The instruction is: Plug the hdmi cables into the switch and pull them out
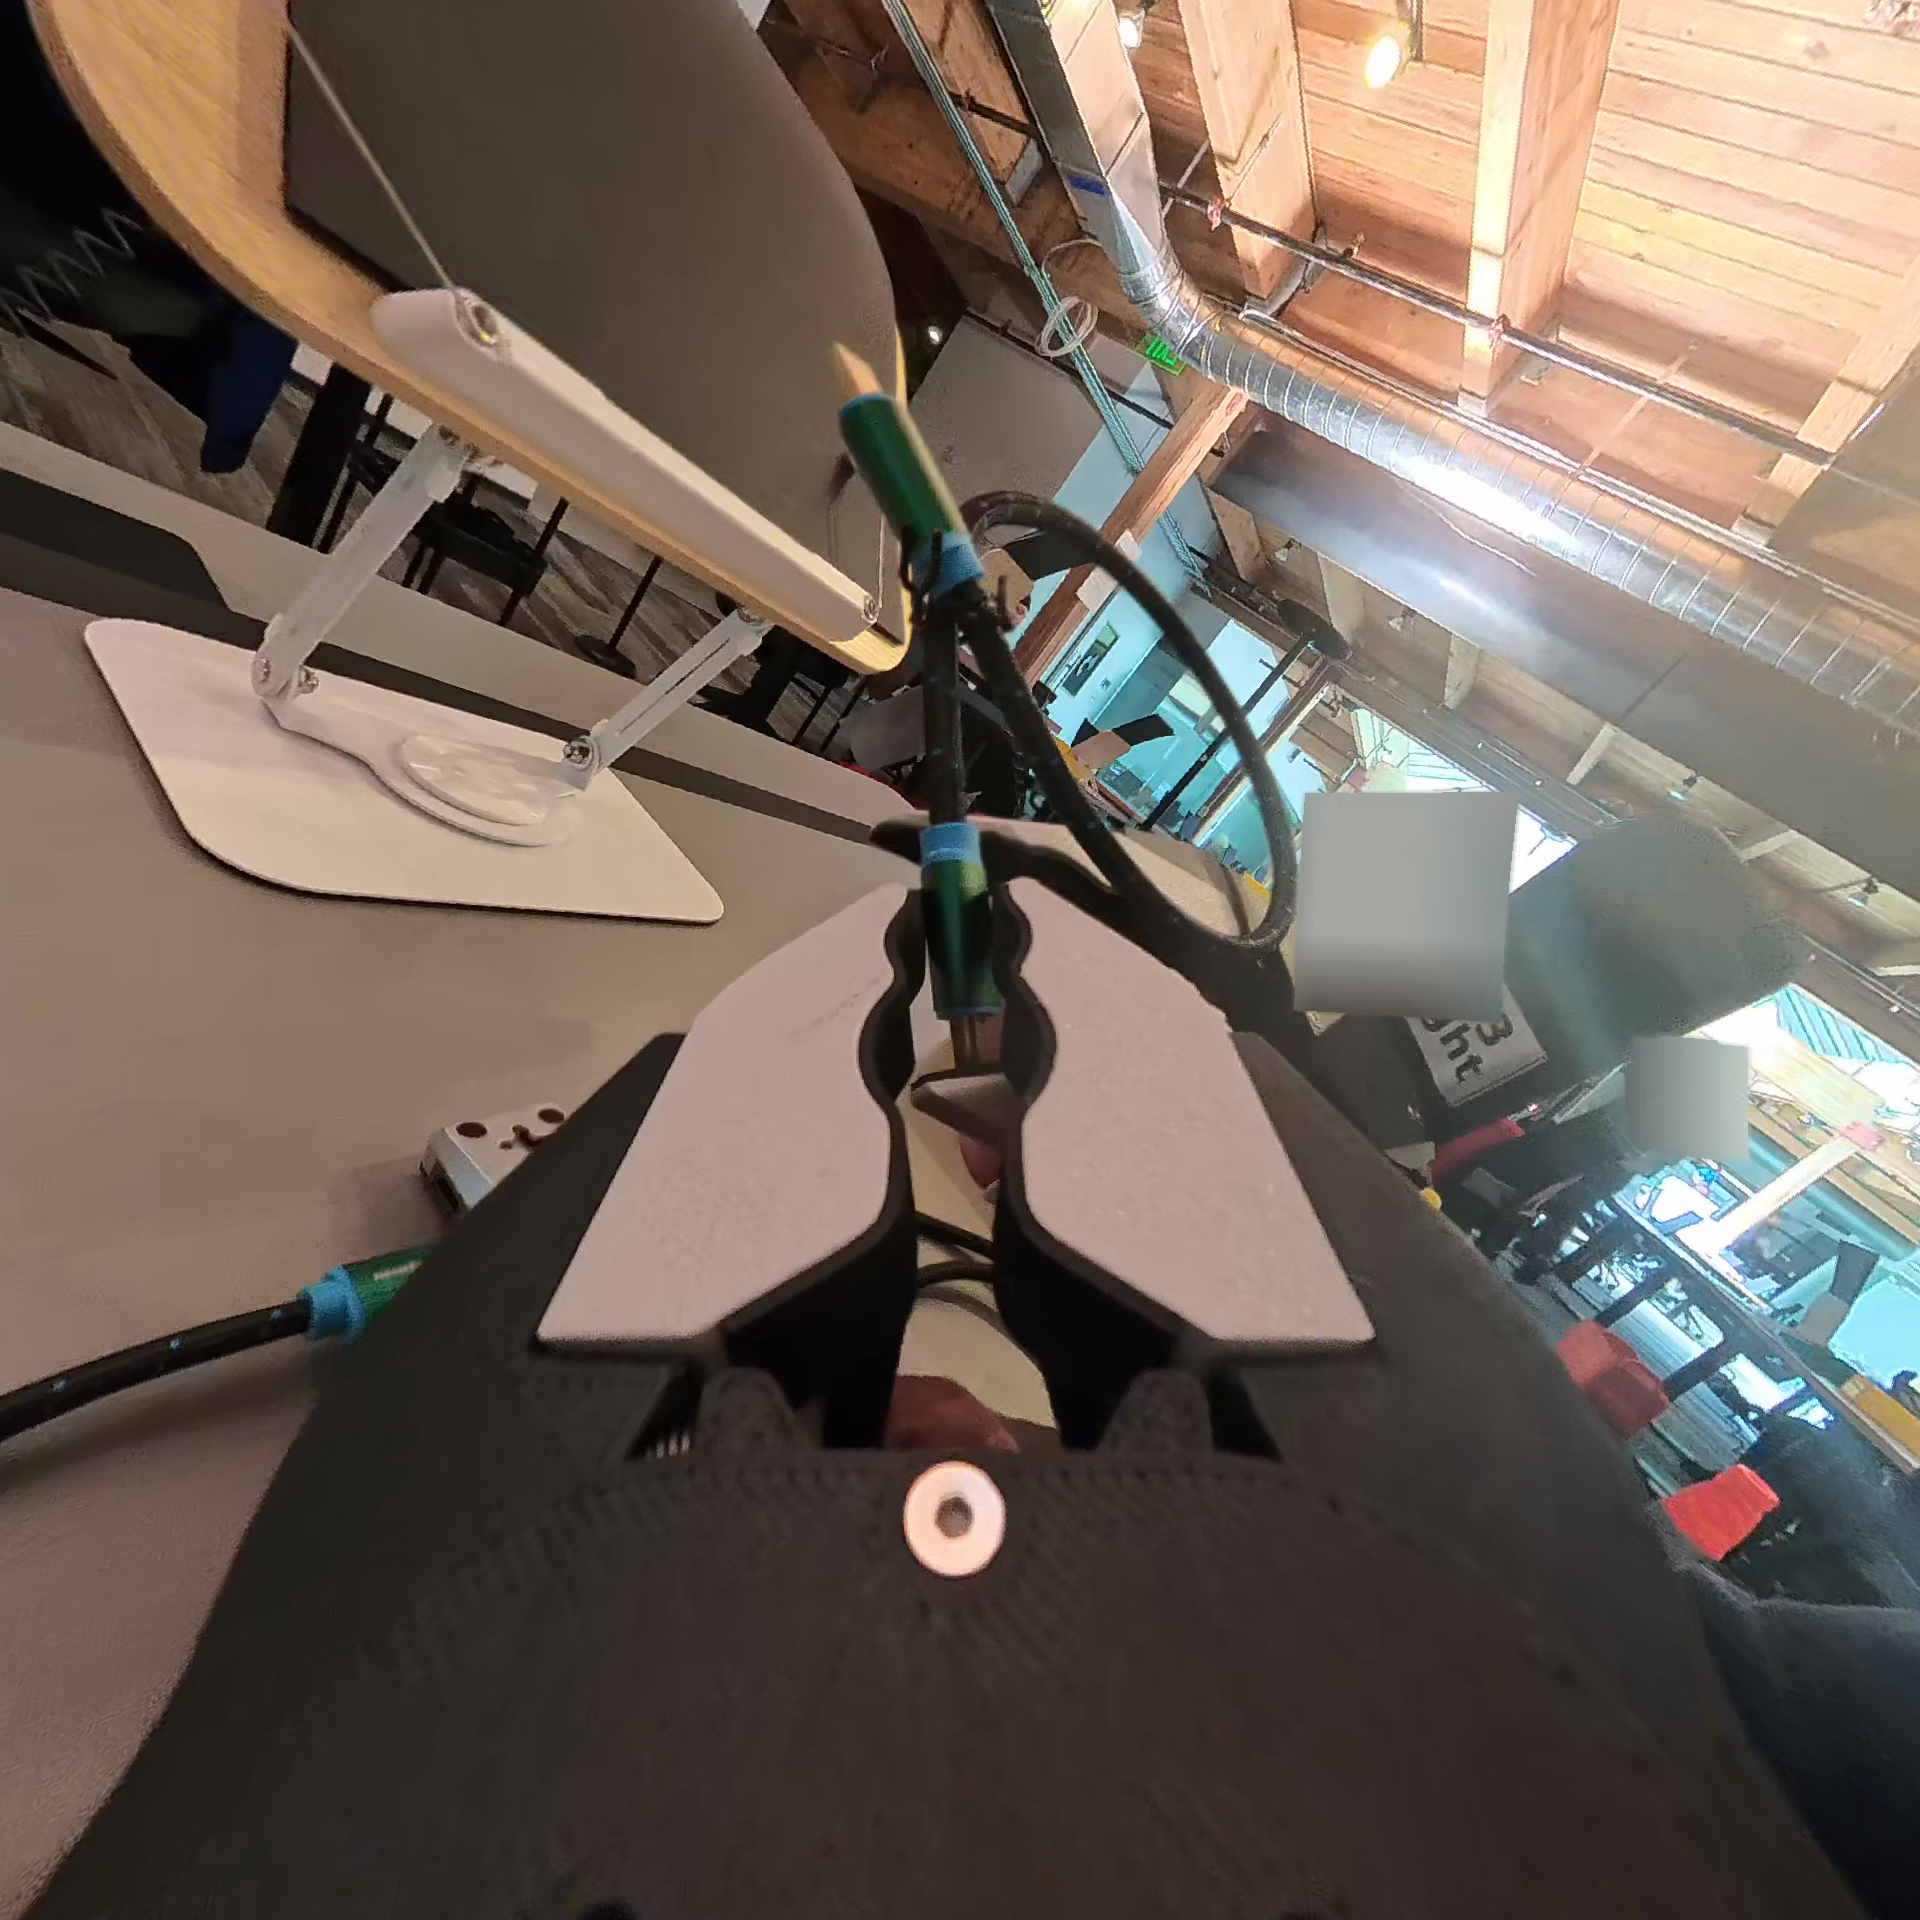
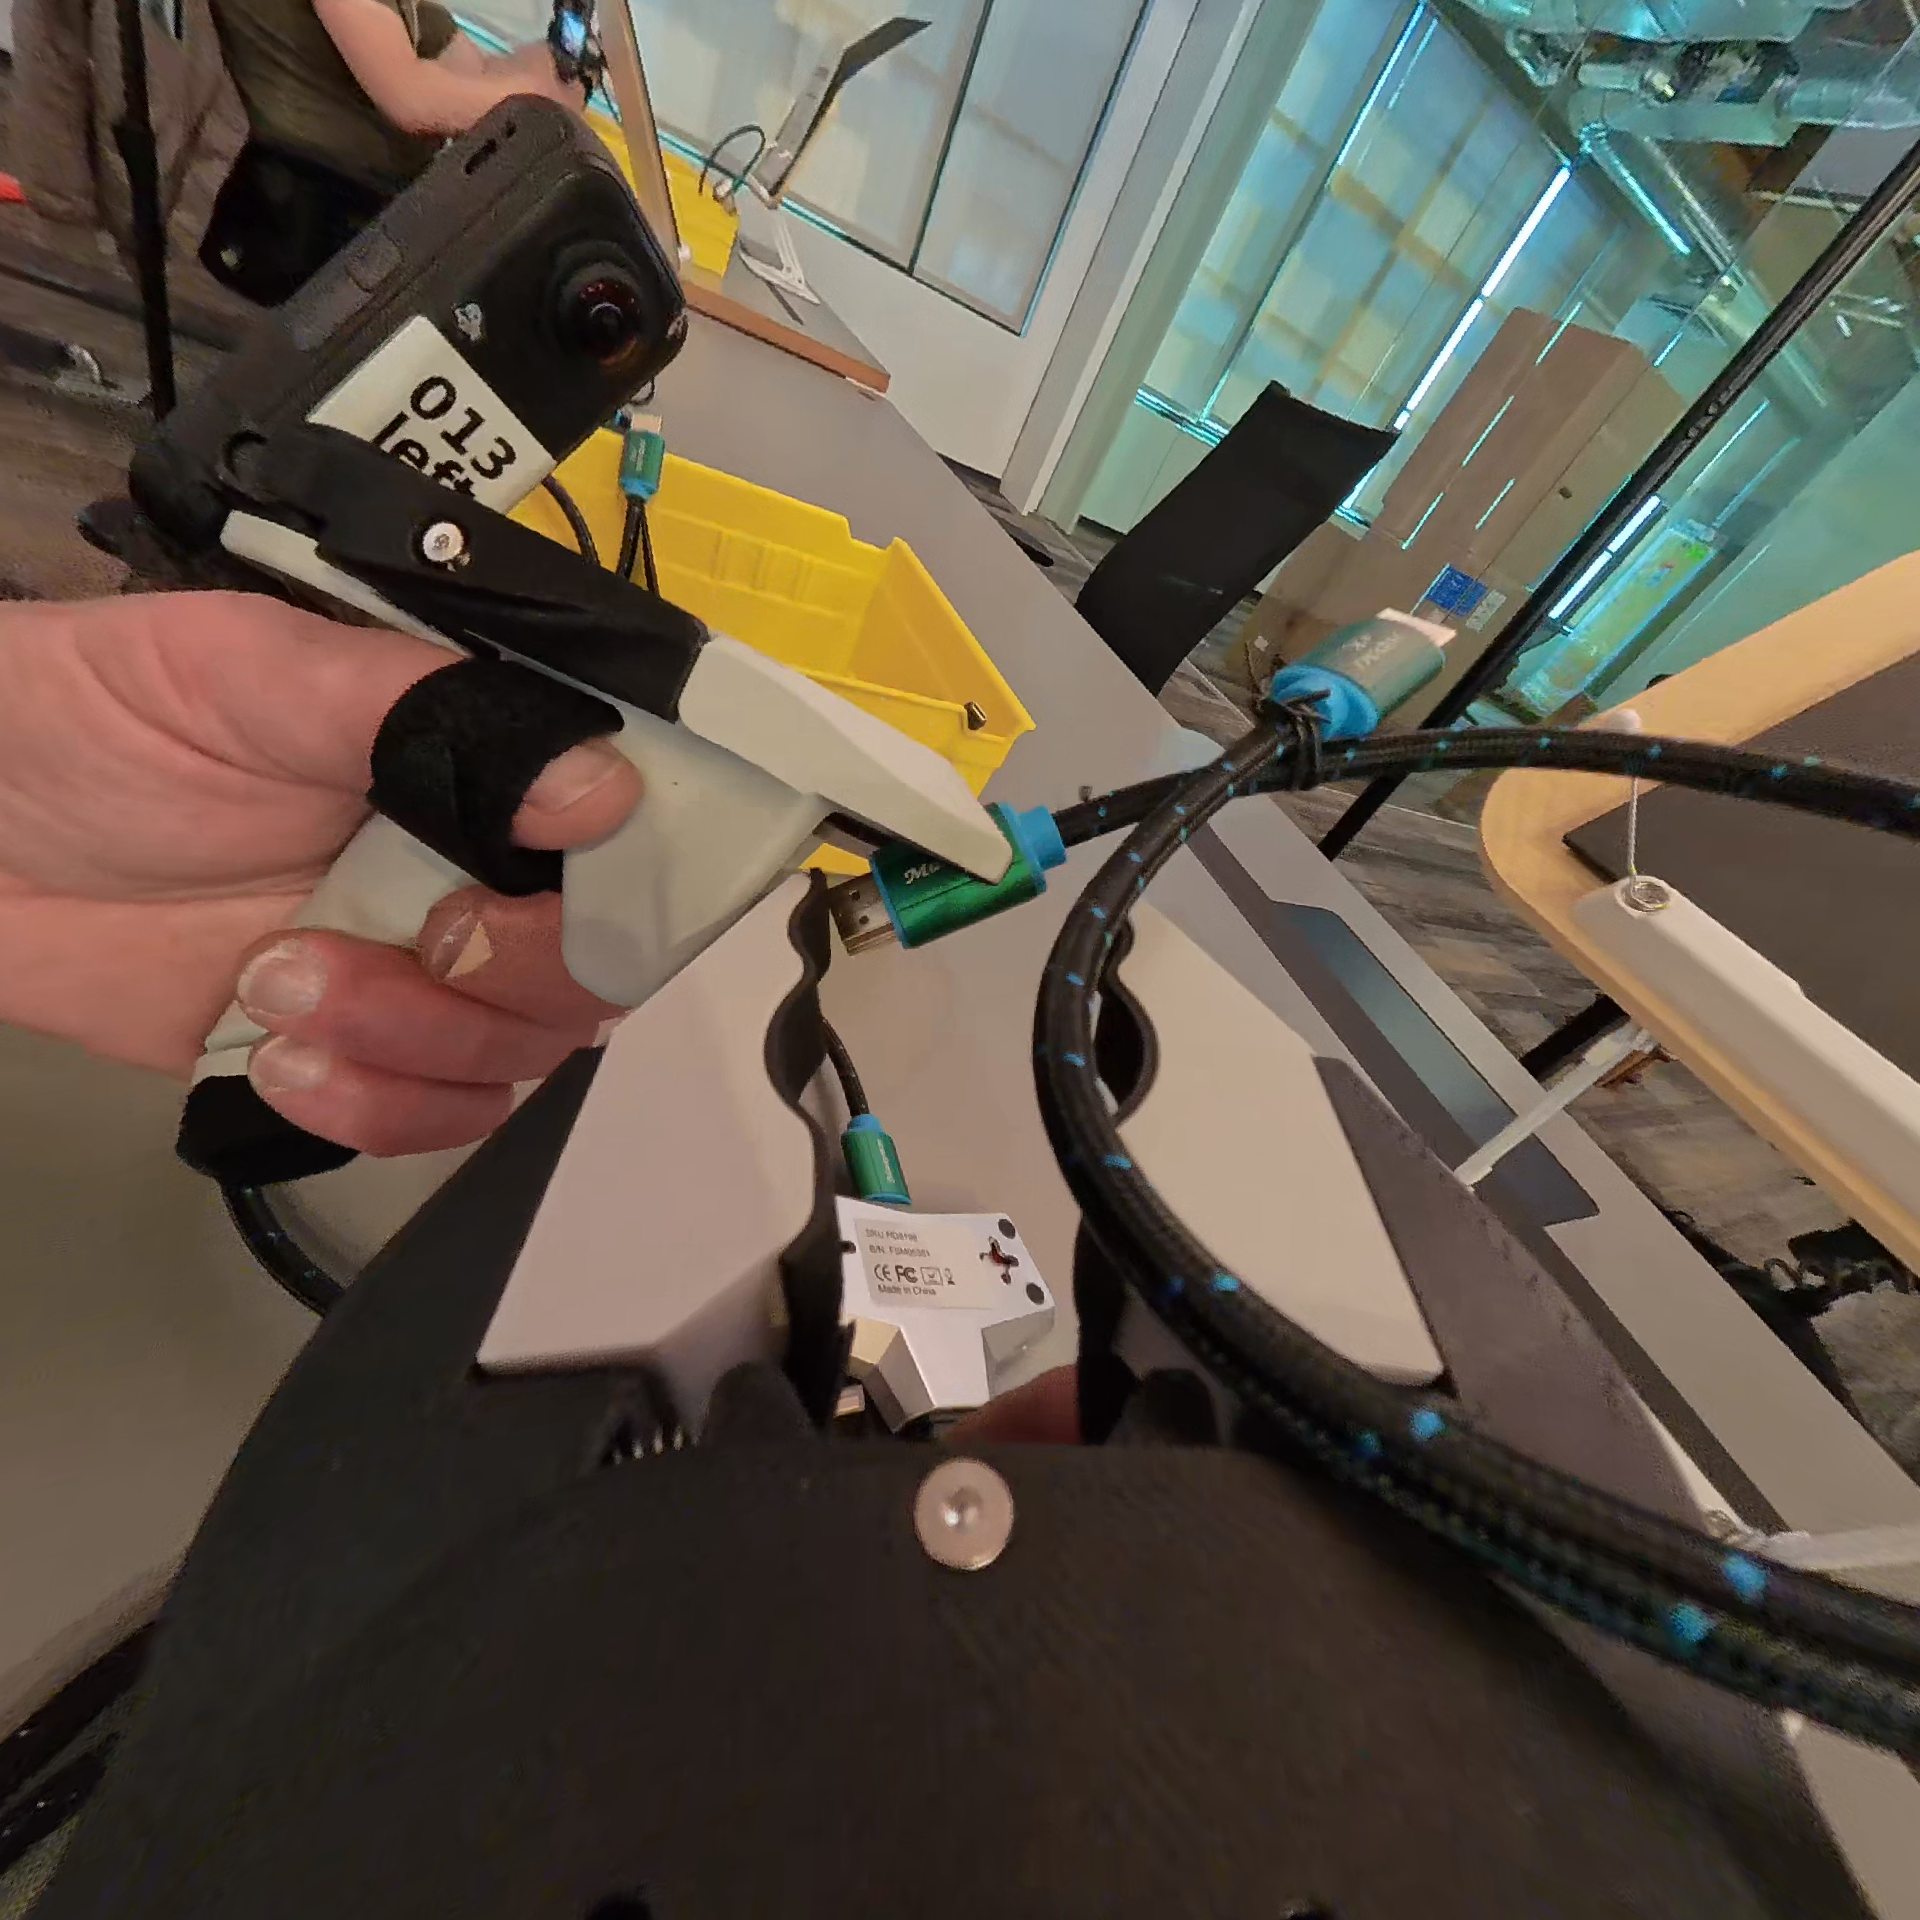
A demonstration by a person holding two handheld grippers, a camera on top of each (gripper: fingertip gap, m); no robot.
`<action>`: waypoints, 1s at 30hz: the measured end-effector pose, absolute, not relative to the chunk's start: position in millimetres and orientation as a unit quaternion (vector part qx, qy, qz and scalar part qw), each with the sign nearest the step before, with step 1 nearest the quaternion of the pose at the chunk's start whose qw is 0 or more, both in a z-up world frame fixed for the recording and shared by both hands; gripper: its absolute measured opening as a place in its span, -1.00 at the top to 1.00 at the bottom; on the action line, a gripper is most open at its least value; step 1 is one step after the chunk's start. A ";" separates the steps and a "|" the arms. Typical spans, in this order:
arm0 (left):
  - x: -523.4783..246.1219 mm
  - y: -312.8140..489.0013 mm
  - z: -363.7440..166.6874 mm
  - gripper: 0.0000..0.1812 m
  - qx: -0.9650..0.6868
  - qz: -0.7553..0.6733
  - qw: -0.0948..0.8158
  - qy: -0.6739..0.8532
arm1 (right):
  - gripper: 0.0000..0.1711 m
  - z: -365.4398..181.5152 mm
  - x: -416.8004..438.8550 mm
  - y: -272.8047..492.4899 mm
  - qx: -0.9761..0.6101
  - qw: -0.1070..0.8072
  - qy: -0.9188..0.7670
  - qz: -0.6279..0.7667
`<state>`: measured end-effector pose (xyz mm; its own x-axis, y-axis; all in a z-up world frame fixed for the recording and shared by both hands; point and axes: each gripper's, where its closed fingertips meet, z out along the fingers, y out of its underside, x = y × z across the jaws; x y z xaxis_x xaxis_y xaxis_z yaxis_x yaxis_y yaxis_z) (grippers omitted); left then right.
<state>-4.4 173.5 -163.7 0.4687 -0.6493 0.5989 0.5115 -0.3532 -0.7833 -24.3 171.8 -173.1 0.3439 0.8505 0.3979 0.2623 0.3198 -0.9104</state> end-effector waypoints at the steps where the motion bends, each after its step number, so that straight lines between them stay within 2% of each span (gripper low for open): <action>1: -4.7 173.5 -165.4 0.87 -0.643 -0.514 0.565 0.048 | 0.45 -174.5 -24.5 171.8 -0.532 0.623 -0.526 0.228; 12: -2.1 172.2 -171.1 0.87 -0.653 -0.520 0.547 0.062 | 0.56 -182.0 -22.7 165.9 -0.522 0.600 -0.563 0.223; 21: 7.8 163.2 -189.8 0.78 -0.709 -0.468 0.495 0.181 | 0.56 -204.9 -11.3 155.2 -0.501 0.543 -0.644 0.196; 24: 8.8 158.6 -196.1 0.85 -0.720 -0.476 0.464 0.202 | 0.55 -209.4 -8.2 149.9 -0.491 0.530 -0.663 0.197; 27: 6.1 163.7 -192.4 0.87 -0.717 -0.470 0.485 0.174 | 0.55 -206.1 -11.4 155.7 -0.495 0.549 -0.647 0.187; 30: -3.0 174.0 -187.8 0.87 -0.708 -0.487 0.501 0.103 | 0.44 -201.3 -14.0 162.5 -0.503 0.568 -0.627 0.175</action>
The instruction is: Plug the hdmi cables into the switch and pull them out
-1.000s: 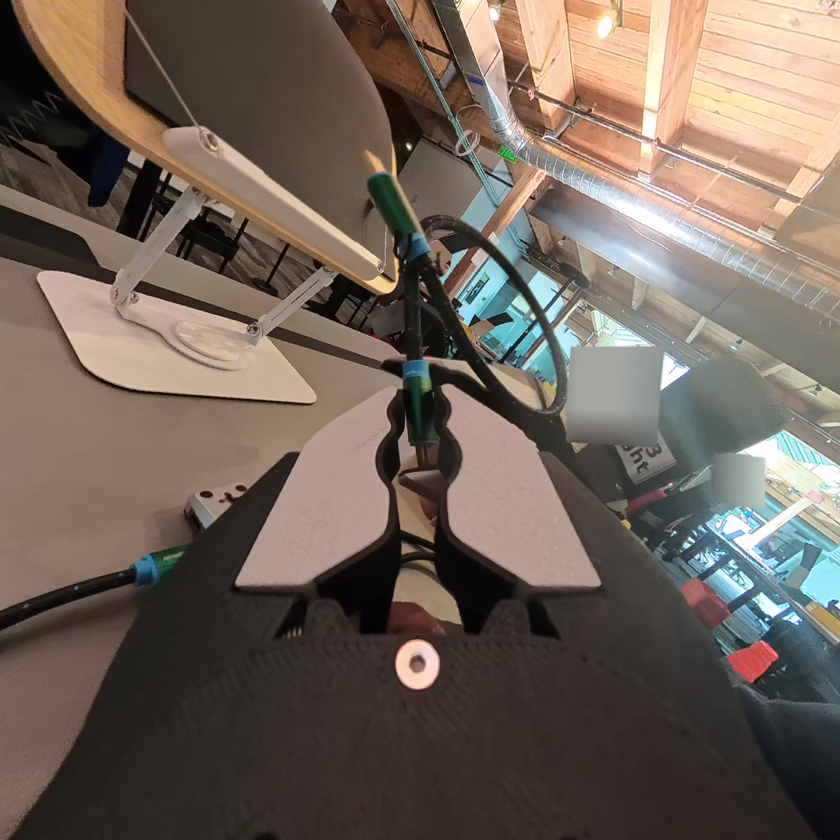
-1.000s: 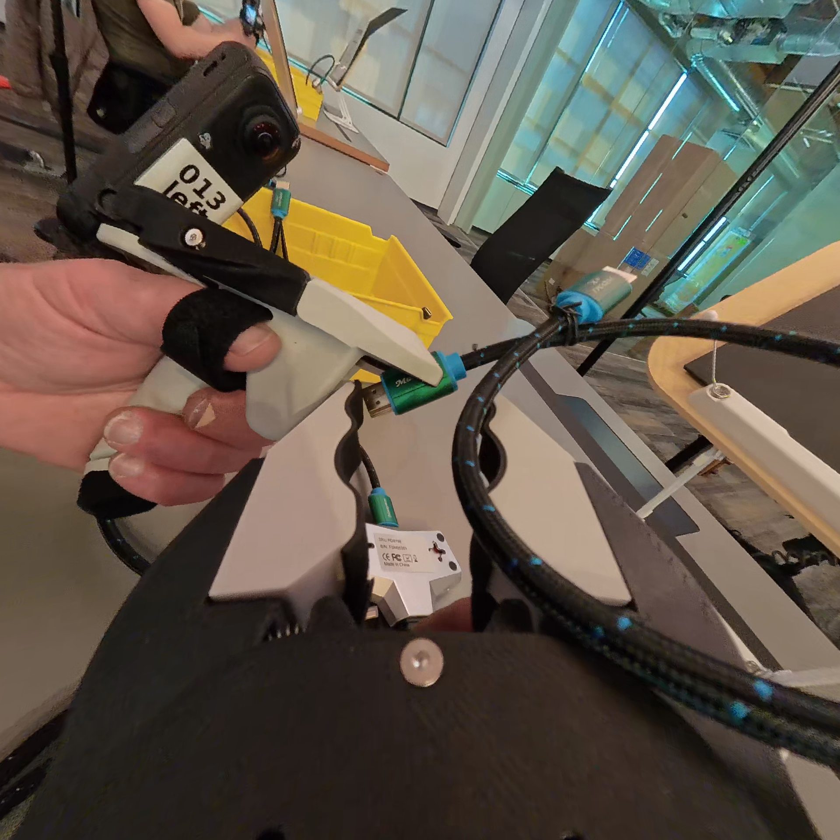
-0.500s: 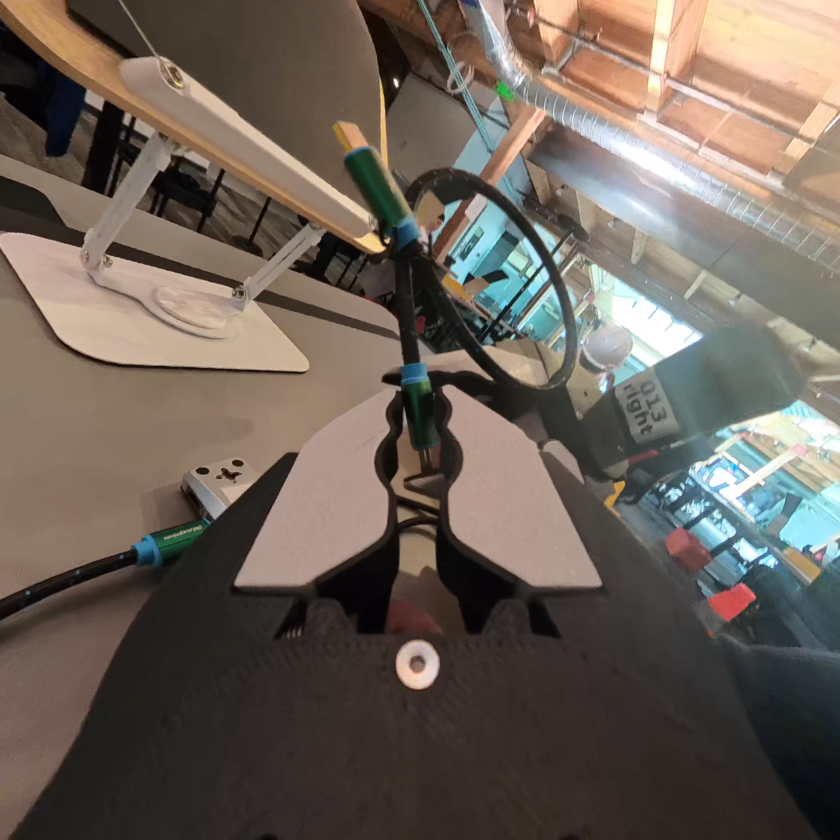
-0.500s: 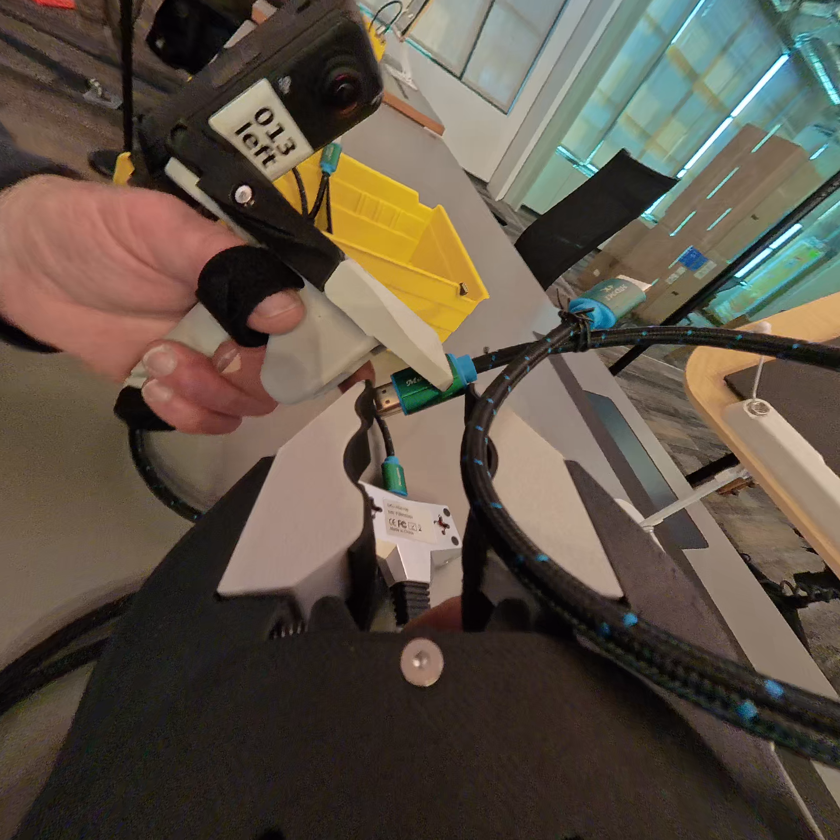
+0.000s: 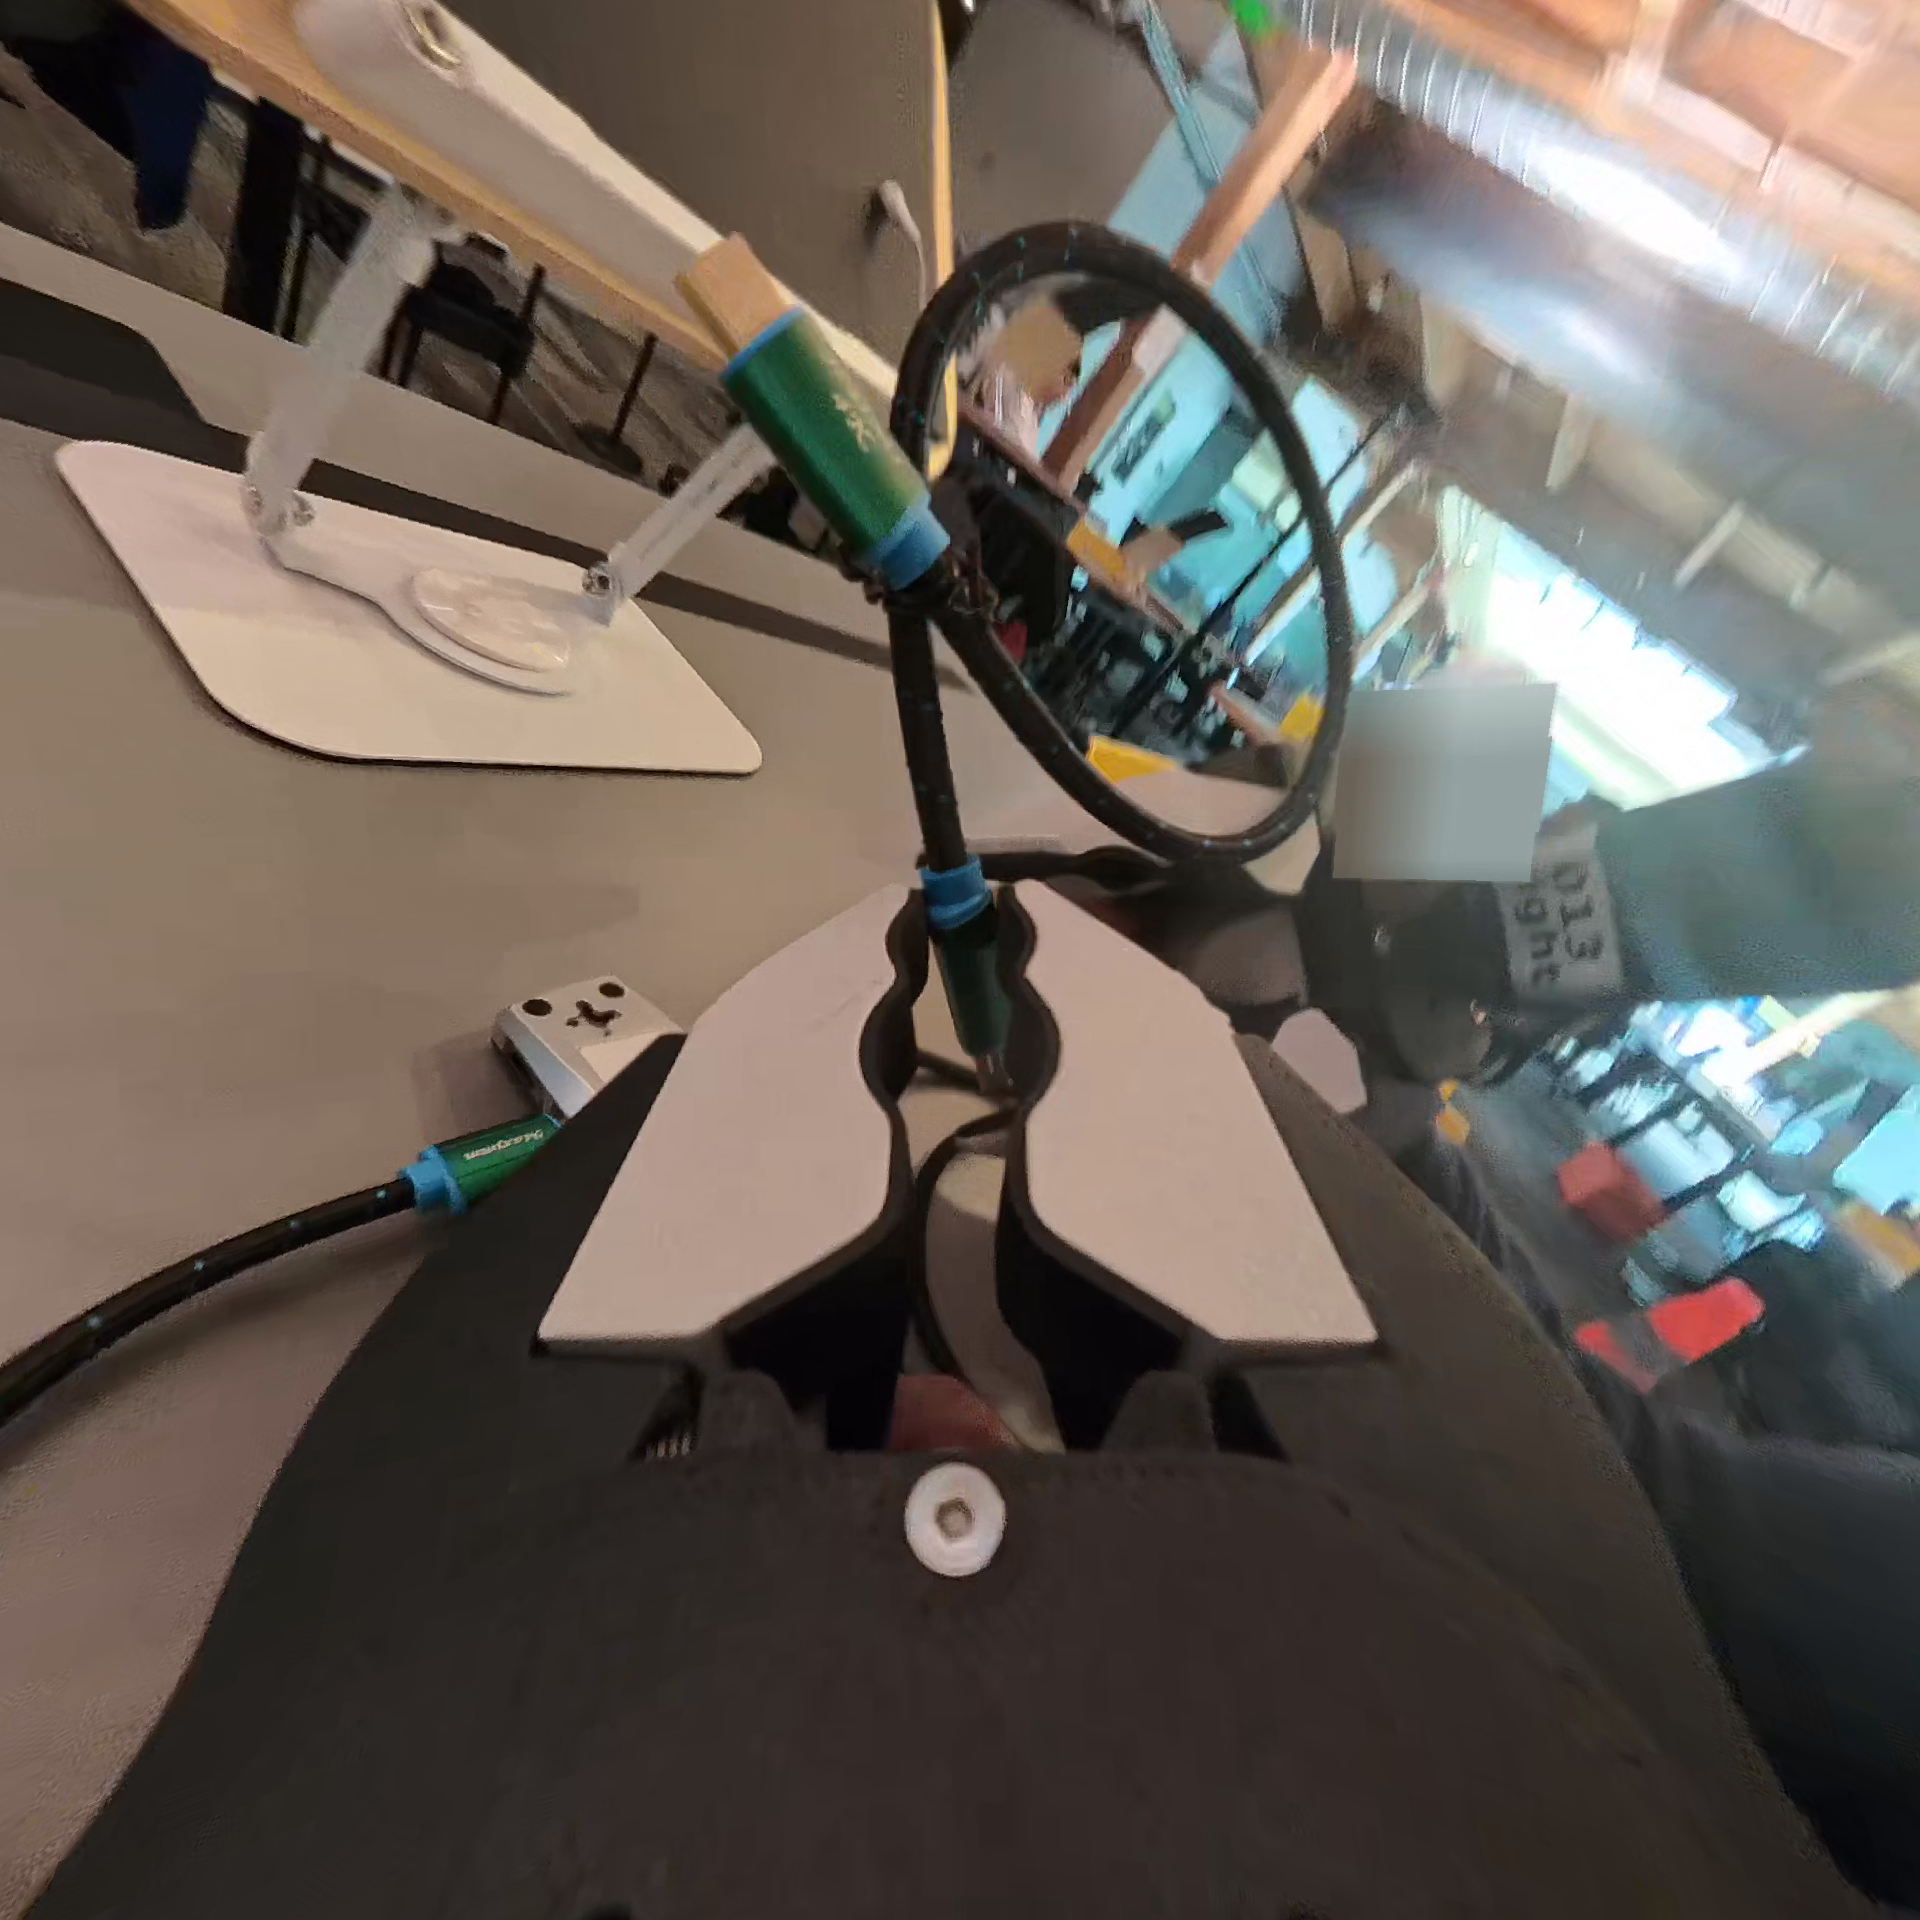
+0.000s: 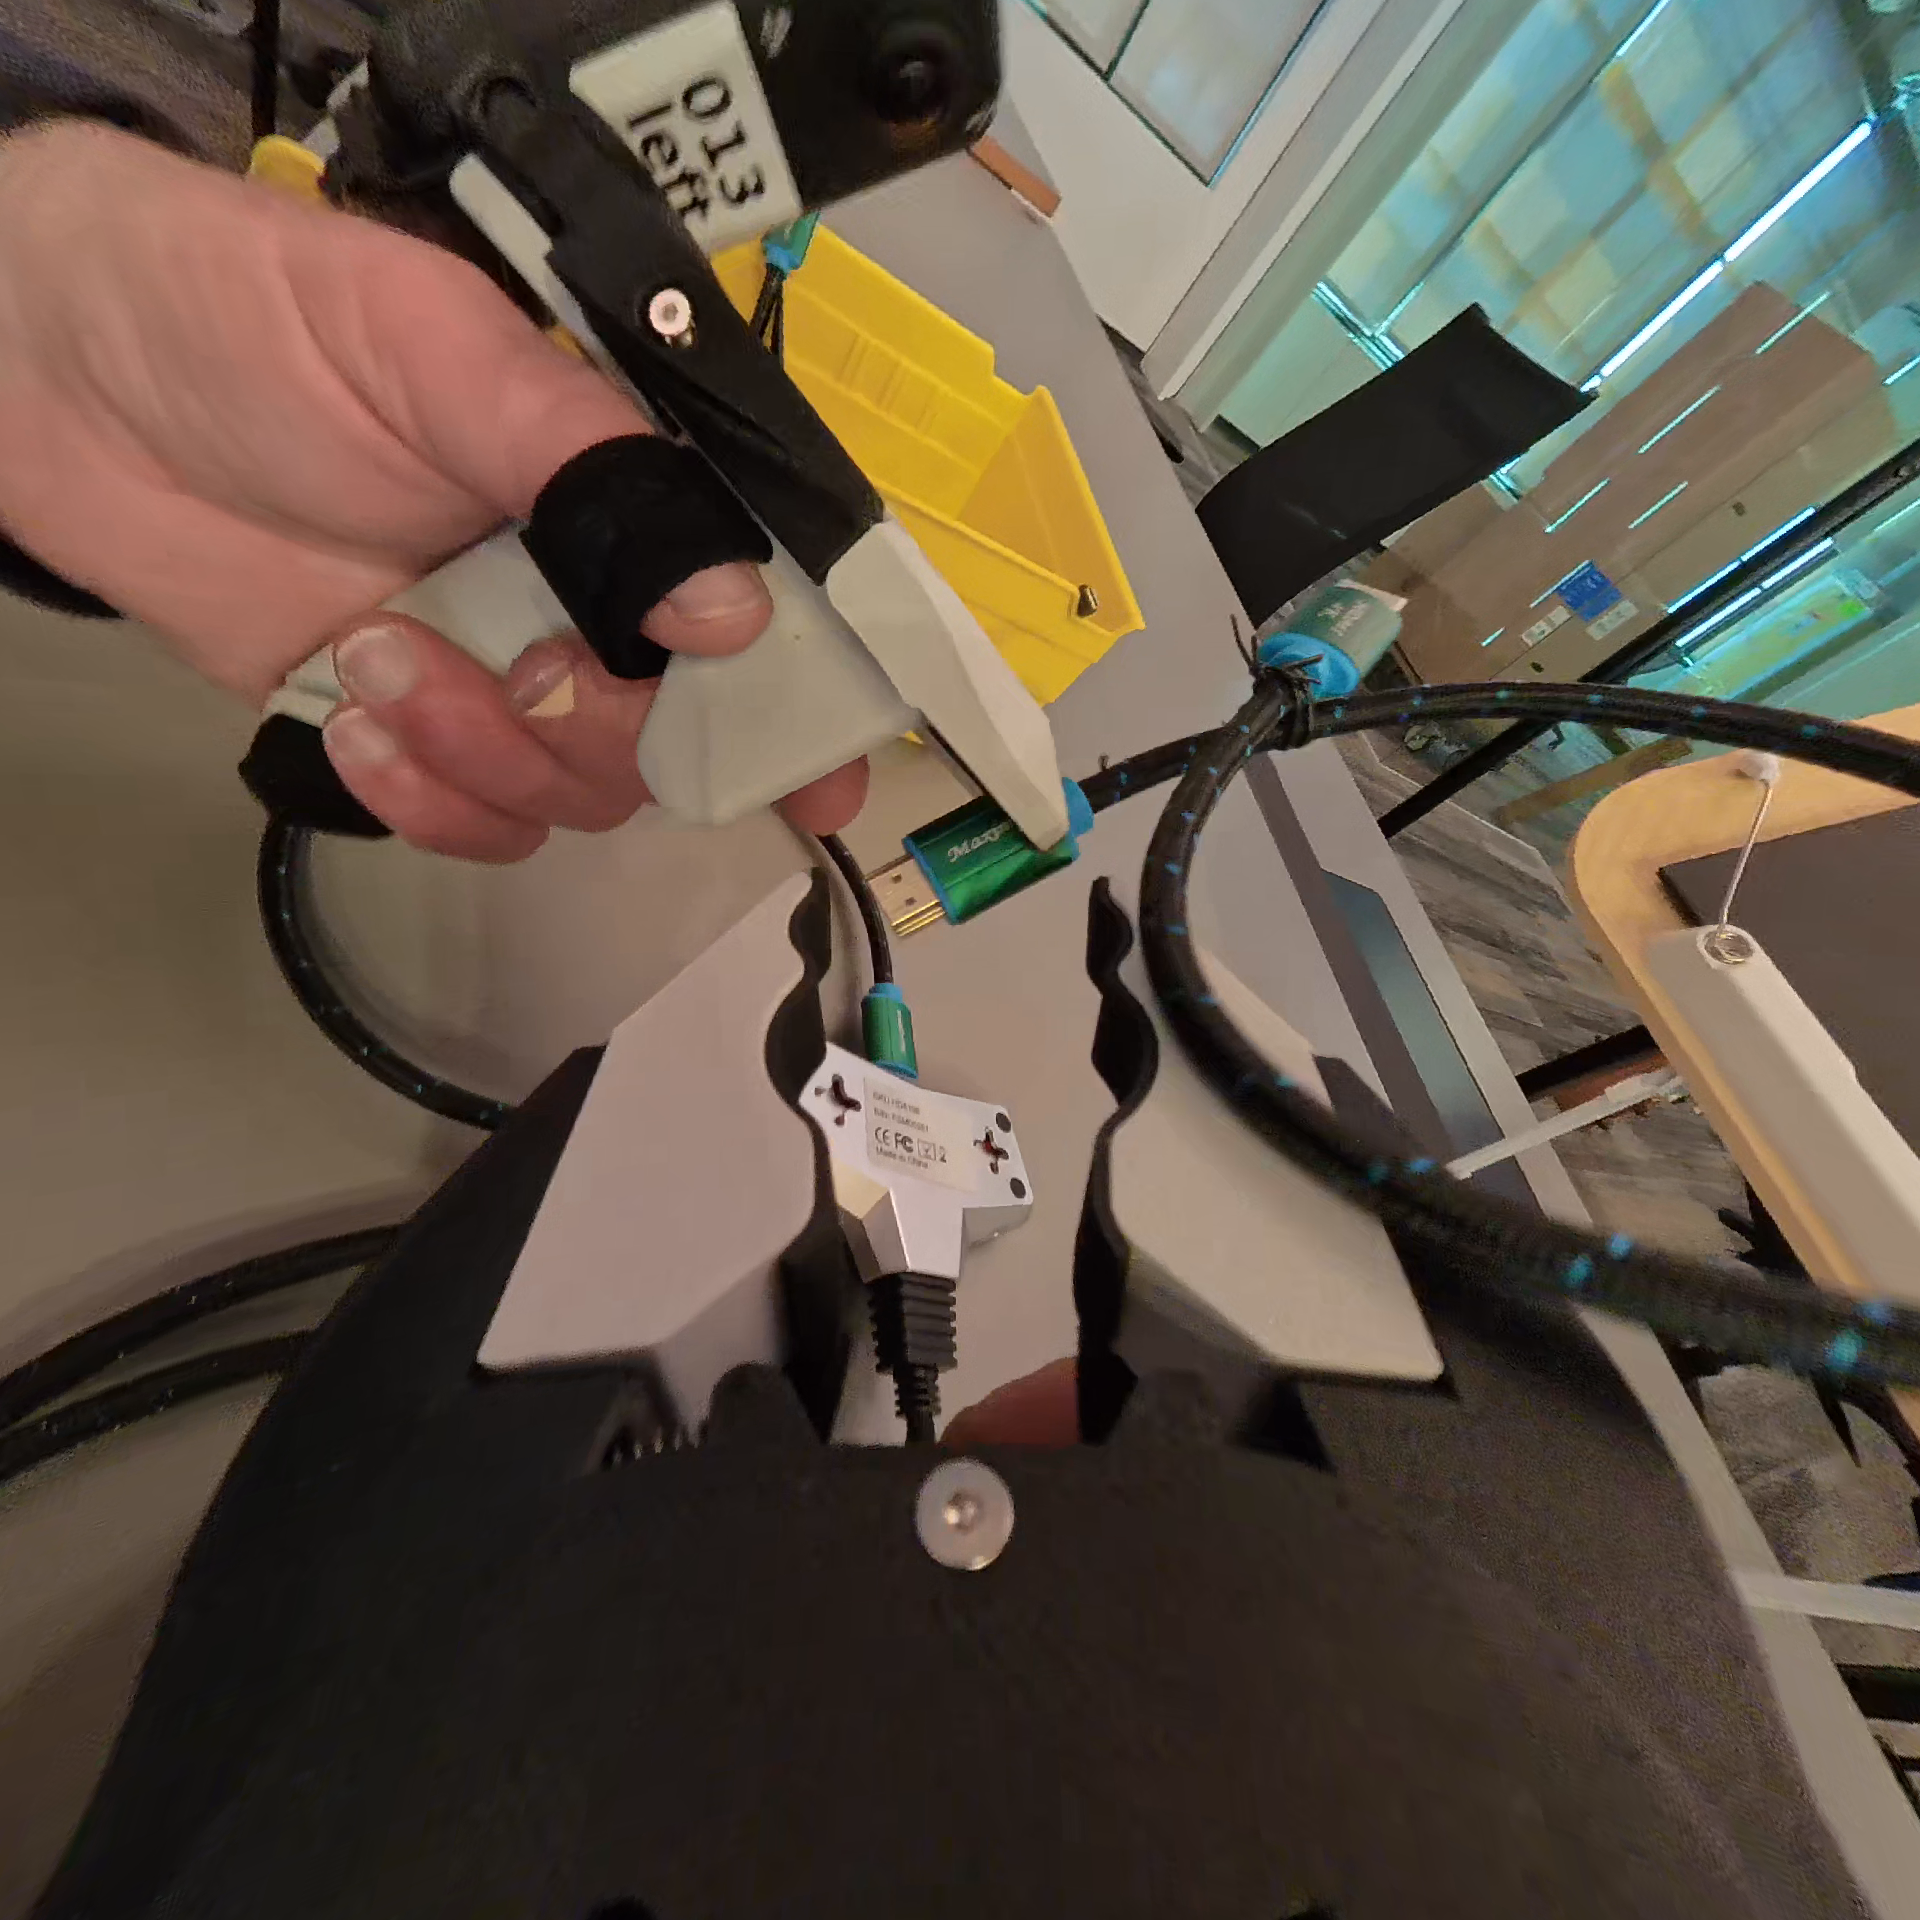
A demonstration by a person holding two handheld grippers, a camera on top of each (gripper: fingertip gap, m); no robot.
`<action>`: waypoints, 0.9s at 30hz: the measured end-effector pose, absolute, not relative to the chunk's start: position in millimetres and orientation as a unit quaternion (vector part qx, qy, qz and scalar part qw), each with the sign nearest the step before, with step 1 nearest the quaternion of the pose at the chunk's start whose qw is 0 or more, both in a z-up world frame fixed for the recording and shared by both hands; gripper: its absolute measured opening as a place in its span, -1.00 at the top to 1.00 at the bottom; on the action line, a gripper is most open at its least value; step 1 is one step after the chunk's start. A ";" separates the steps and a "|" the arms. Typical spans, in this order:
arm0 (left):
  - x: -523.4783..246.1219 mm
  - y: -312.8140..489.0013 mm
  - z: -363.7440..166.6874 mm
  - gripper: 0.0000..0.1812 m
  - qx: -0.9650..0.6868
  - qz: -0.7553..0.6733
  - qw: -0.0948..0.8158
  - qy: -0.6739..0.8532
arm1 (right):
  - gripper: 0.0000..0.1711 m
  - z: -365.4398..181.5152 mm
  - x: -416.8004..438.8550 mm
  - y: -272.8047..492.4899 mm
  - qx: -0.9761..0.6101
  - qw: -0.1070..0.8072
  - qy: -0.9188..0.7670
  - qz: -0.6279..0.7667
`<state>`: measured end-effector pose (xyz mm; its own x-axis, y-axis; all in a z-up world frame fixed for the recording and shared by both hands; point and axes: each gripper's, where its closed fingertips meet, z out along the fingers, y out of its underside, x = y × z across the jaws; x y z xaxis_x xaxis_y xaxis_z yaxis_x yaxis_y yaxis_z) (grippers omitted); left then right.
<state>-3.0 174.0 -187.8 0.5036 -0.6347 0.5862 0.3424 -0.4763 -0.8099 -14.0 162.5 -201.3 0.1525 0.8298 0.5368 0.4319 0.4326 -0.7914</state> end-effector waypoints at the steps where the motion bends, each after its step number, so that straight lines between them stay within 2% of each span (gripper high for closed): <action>1: -6.7 176.4 -185.7 0.87 -0.699 -0.501 0.503 0.078 | 0.44 -199.3 -15.6 163.0 -0.505 0.573 -0.620 0.178; 8: -10.5 180.4 -182.3 0.87 -0.678 -0.526 0.513 0.014 | 0.63 -199.5 -25.4 172.8 -0.525 0.596 -0.591 0.140; 14: -15.0 179.8 -170.9 0.86 -0.661 -0.532 0.528 0.022 | 0.80 -188.3 -18.6 173.6 -0.525 0.606 -0.575 0.164; 27: -6.0 167.4 -166.6 0.83 -0.663 -0.471 0.566 0.137 | 0.82 -181.2 -7.0 165.0 -0.517 0.582 -0.581 0.238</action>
